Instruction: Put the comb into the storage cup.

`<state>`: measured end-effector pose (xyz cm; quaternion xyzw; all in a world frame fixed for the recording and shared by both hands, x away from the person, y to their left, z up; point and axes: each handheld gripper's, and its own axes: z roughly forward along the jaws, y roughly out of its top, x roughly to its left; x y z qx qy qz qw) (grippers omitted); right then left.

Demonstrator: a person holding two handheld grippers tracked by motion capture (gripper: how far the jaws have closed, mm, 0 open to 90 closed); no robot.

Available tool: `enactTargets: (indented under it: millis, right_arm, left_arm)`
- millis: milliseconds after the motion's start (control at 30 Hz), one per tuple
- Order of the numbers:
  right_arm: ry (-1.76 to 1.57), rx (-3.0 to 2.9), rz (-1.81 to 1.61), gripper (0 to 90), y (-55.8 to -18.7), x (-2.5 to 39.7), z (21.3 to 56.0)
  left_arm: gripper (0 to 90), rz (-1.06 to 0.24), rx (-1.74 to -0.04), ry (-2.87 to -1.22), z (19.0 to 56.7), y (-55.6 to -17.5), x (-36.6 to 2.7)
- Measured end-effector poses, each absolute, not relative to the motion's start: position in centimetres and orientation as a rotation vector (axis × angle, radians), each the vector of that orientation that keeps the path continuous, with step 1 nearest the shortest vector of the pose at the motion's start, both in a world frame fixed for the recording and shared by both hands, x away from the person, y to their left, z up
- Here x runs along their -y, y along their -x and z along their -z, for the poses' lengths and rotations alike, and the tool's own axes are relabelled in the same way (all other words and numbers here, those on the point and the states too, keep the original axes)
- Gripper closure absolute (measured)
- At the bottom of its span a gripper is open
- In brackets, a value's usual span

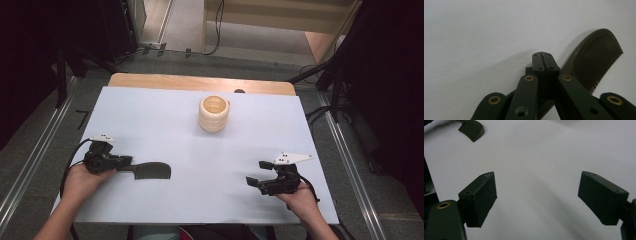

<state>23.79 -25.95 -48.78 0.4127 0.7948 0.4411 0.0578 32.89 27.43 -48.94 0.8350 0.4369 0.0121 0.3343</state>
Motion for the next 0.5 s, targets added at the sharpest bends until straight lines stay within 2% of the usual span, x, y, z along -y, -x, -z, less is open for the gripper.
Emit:
enactTargets:
  millis: [500]
  right_arm:
    - [-1.240,-2.417,-1.345,13.8,-24.1,25.6,48.8]
  left_arm:
    - [89.6,-0.020,-1.112,-2.211,48.8,-31.1,-26.9]
